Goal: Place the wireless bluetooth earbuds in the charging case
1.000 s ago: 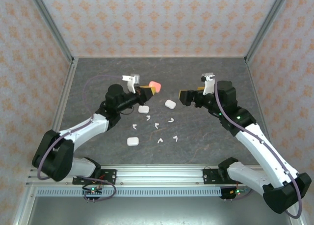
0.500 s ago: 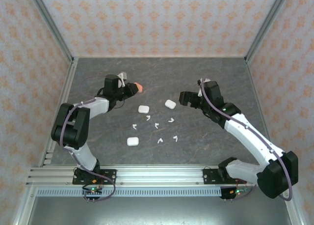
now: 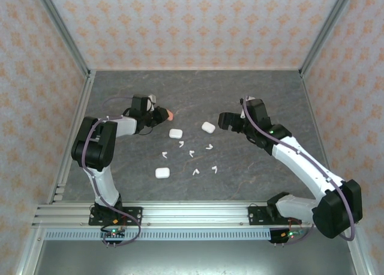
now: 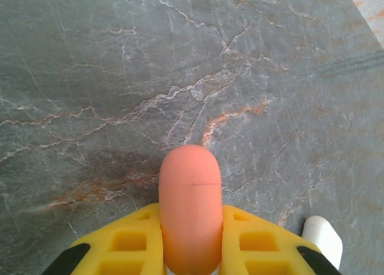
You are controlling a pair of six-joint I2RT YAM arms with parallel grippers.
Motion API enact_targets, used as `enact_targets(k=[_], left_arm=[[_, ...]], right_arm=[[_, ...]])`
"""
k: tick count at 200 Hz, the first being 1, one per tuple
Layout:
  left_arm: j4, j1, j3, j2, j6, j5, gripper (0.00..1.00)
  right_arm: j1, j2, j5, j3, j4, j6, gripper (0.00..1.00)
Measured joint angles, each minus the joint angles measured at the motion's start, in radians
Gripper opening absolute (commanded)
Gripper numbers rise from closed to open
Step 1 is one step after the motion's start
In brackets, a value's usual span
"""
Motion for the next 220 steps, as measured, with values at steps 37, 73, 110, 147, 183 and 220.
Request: enact_targets(k=[37, 73, 110, 147, 183, 220], left_arm=[[-0.005, 0.000, 0.002, 0.001, 0.010, -0.023, 0.40], [-0.023, 0.011, -0.002, 0.001, 0.026, -0.053, 0.48], [-0.057, 0.036, -0.023, -0.028, 0.044, -0.087, 0.53], [-0.092, 0.052, -0.069, -0.156, 0.082, -0.123, 0.56], [-0.096, 0.052, -0.166, -0.393, 0.107, -0.140, 0.63], [-0.122, 0.052, -0.258, -0.646, 0.122, -0.172, 0.70]], right_arm=[[0.000, 0.047, 0.008, 0.010, -0.032, -0.022, 0.99], [0.000, 0.118, 0.033, 0.084, -0.113, -0.084, 0.99], [0.000, 0.229, 0.038, 0.189, -0.185, -0.180, 0.99], [0.006, 0.376, 0.037, 0.315, -0.255, -0.304, 0.99], [0.050, 0.534, 0.036, 0.440, -0.298, -0.419, 0.97], [0.094, 0.696, 0.032, 0.524, -0.323, -0.507, 0.96]])
